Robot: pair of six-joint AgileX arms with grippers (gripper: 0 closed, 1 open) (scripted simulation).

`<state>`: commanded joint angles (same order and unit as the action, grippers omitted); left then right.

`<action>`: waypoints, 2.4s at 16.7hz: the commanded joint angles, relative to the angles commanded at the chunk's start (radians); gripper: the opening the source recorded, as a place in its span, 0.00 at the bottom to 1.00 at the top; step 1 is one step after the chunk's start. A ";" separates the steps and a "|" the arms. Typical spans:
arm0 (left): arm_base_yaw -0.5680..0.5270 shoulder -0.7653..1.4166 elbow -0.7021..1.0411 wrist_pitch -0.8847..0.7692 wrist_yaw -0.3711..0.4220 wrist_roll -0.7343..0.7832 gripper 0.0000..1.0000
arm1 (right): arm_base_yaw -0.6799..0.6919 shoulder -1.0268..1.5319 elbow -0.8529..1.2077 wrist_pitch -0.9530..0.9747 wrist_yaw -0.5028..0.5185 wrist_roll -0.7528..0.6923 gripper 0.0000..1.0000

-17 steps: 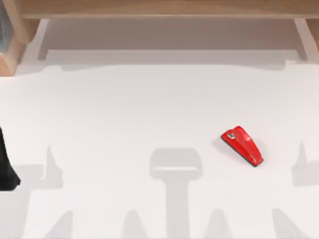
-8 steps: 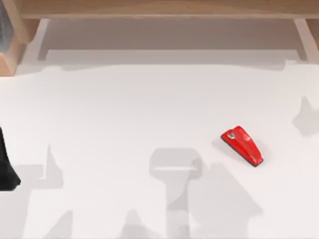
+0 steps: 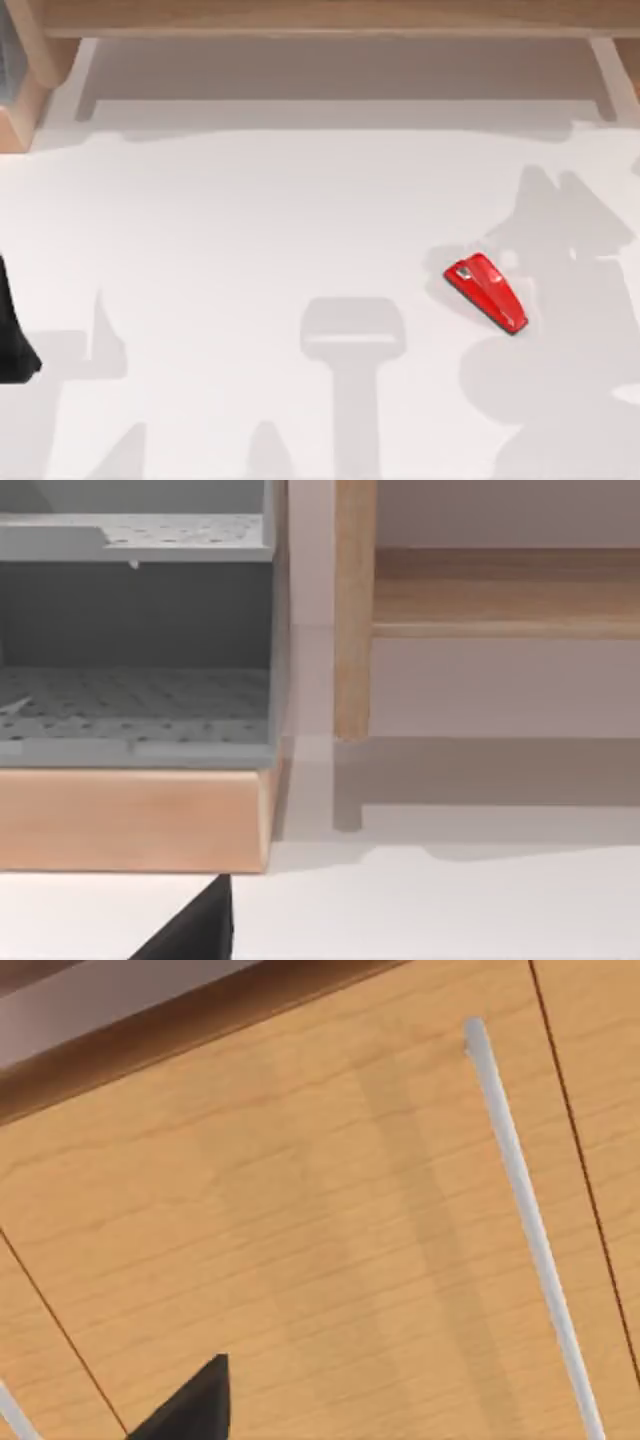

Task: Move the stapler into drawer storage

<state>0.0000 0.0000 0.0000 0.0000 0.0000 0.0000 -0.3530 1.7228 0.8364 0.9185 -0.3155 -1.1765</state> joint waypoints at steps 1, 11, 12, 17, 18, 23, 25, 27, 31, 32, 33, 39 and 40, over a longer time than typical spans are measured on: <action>0.000 0.000 0.000 0.000 0.000 0.000 1.00 | -0.018 0.095 0.043 0.047 -0.016 -0.061 1.00; 0.000 0.000 0.000 0.000 0.000 0.000 1.00 | -0.106 0.579 0.263 0.289 -0.107 -0.381 1.00; 0.000 0.000 0.000 0.000 0.000 0.000 1.00 | -0.106 0.579 0.263 0.289 -0.107 -0.381 1.00; 0.000 0.000 0.000 0.000 0.000 0.000 1.00 | -0.100 0.582 0.274 0.281 -0.102 -0.381 1.00; 0.000 0.000 0.000 0.000 0.000 0.000 1.00 | -0.098 0.589 0.290 0.272 -0.099 -0.381 1.00; 0.000 0.000 0.000 0.000 0.000 0.000 1.00 | -0.083 0.630 0.376 0.227 -0.083 -0.382 1.00; 0.000 0.000 0.000 0.000 0.000 0.000 1.00 | -0.083 0.631 0.378 0.226 -0.083 -0.382 1.00; 0.000 0.000 0.000 0.000 0.000 0.000 1.00 | -0.083 0.631 0.378 0.226 -0.083 -0.382 1.00; 0.000 0.000 0.000 0.000 0.000 0.000 1.00 | -0.083 0.631 0.378 0.226 -0.083 -0.382 0.70; 0.000 0.000 0.000 0.000 0.000 0.000 1.00 | -0.083 0.631 0.378 0.226 -0.083 -0.382 0.62; 0.000 0.000 0.000 0.000 0.000 0.000 1.00 | -0.083 0.631 0.378 0.226 -0.083 -0.382 0.55; 0.000 0.000 0.000 0.000 0.000 0.000 1.00 | -0.083 0.631 0.378 0.226 -0.083 -0.382 0.10; 0.000 0.000 0.000 0.000 0.000 0.000 1.00 | -0.083 0.631 0.378 0.226 -0.083 -0.382 0.02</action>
<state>0.0000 0.0000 0.0000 0.0000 0.0000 0.0000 -0.4356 2.3535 1.2142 1.1443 -0.3985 -1.5584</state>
